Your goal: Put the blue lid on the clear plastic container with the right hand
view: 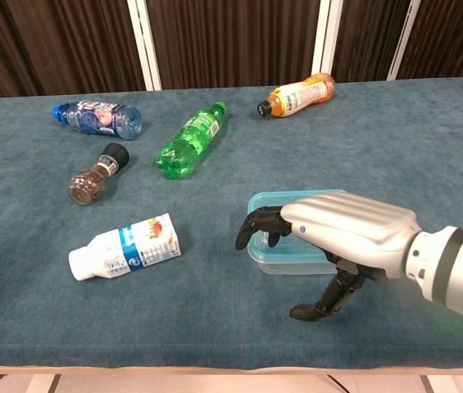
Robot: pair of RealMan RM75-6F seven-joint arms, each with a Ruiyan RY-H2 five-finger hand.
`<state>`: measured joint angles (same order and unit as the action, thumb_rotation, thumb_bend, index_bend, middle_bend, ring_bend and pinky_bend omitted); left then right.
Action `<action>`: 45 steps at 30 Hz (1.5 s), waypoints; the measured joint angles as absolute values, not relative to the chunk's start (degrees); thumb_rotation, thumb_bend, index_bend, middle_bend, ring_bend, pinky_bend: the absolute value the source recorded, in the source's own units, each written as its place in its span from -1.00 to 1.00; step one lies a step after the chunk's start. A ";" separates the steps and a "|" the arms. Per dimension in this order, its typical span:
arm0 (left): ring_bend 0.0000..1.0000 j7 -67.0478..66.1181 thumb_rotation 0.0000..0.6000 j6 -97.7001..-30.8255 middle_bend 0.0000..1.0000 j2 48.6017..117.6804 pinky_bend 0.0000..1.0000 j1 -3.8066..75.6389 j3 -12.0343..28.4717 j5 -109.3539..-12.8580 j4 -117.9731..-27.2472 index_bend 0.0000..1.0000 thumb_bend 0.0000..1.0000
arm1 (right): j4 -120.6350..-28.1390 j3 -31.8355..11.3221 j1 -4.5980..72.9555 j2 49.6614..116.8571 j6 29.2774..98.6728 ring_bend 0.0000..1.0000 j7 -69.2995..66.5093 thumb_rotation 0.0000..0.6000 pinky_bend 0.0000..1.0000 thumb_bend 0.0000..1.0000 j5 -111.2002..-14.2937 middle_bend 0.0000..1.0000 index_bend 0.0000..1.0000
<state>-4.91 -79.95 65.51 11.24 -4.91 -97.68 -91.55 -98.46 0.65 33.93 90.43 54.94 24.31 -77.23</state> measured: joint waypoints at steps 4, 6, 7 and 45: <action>-0.79 -4.98 1.00 -79.88 -0.82 65.54 -0.12 11.27 -4.88 -97.63 -91.53 -0.76 -0.32 | -98.02 0.77 33.88 90.26 54.83 -0.35 23.51 1.00 -0.29 -0.29 -77.30 -0.43 -0.27; -0.79 -5.02 1.00 -79.87 -0.82 65.56 -0.12 11.28 -4.88 -97.63 -91.55 -0.76 -0.32 | -97.77 0.85 33.84 90.17 54.79 -0.35 23.07 1.00 -0.29 -0.29 -77.39 -0.43 -0.27; -0.79 -5.02 1.00 -79.87 -0.82 65.56 -0.12 11.28 -4.88 -97.63 -91.55 -0.76 -0.32 | -97.67 0.89 33.83 90.12 54.77 -0.35 22.86 1.00 -0.29 -0.29 -77.44 -0.43 -0.27; -0.78 -5.54 1.00 -79.85 -0.82 65.69 -0.12 11.26 -4.89 -97.70 -91.60 -0.76 -0.32 | -99.19 1.21 29.36 83.55 66.32 -0.41 17.07 1.00 -0.33 -0.29 -87.31 -0.43 -0.30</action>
